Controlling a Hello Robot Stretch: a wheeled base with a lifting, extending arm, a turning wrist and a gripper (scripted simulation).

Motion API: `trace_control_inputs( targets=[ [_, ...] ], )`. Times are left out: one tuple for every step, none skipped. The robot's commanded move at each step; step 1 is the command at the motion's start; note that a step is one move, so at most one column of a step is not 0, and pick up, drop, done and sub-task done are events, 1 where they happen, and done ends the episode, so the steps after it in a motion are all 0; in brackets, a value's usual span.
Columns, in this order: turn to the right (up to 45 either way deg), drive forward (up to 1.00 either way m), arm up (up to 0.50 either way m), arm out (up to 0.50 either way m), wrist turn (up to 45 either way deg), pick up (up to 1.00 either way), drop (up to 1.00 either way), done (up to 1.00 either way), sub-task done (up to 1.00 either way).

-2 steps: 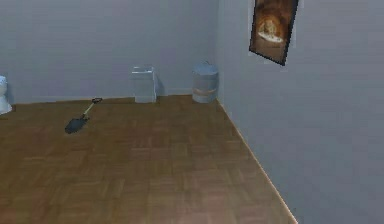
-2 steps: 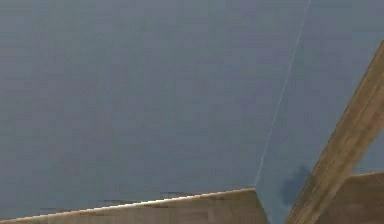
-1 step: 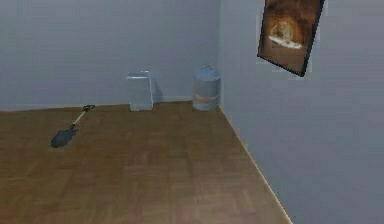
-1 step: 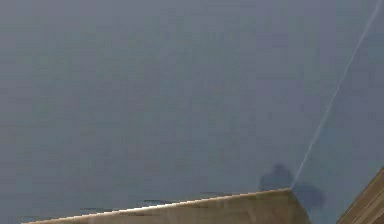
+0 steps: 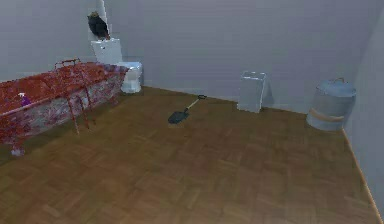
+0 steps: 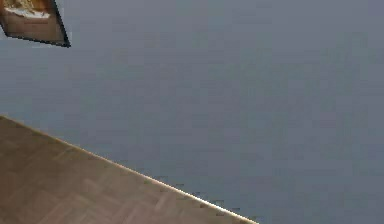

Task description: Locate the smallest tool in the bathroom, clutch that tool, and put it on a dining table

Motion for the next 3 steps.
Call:
trace_control_inputs(
  targets=[
    [0.0, 1.0, 0.0, 0.0, 0.0, 0.0, 0.0, 0.0, 0.0],
    [-6.0, 0.0, 0.0, 0.0, 0.0, 0.0, 0.0, 0.0, 0.0],
    [0.0, 0.7, 0.0, 0.0, 0.0, 0.0, 0.0, 0.0, 0.0]
  ],
)
